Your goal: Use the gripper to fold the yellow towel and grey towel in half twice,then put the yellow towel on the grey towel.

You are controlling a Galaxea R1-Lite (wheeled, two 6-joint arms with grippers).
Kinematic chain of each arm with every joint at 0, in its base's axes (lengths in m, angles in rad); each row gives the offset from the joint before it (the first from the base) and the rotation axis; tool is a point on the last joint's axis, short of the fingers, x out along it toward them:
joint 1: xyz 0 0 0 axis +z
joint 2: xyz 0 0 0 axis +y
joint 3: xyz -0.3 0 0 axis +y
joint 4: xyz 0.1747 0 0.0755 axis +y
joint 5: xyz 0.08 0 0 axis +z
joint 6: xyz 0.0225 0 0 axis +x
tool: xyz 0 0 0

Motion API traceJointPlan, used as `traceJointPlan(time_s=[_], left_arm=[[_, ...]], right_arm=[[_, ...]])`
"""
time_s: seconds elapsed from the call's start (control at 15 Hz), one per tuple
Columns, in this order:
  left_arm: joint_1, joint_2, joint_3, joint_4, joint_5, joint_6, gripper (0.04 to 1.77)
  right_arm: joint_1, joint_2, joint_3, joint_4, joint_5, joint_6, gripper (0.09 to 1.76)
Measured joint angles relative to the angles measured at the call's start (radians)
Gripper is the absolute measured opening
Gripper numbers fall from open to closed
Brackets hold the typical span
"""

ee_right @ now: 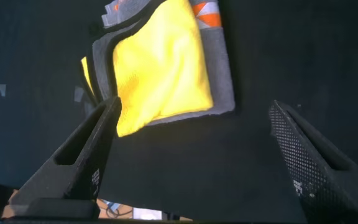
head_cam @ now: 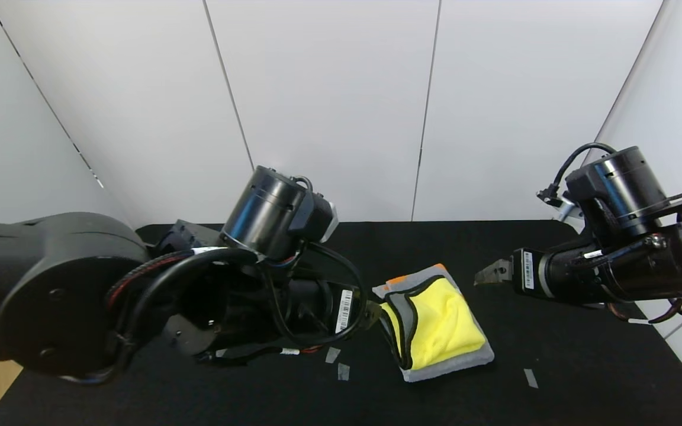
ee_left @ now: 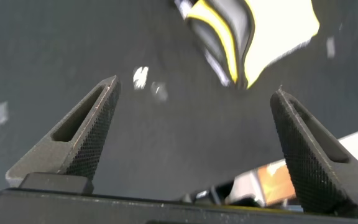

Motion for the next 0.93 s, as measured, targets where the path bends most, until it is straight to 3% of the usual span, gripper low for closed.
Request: traceJointPlan(time_s=[0.27, 0.6, 0.8, 0.93], left_arm=[[0.003, -0.105, 0.063, 0.041, 0.002, 0.002, 1.71], [0.03, -0.251, 0.162, 0.073, 0.007, 0.016, 1.71], [0.079, -0.344, 0.224, 0.09, 0.067, 0.063, 1.71], [0.11, -0.414, 0.271, 0.09, 0.105, 0.093, 1.71]], right_arm=[[-0.007, -0.077, 0.074, -0.007, -0.153, -0.07, 1.7], [-0.001, -0.201, 0.164, -0.007, -0.179, -0.108, 1.7], [-0.001, -0.29, 0.224, -0.008, -0.204, -0.138, 1.7], [-0.002, -0.344, 0.275, -0.01, -0.28, -0.184, 1.7]])
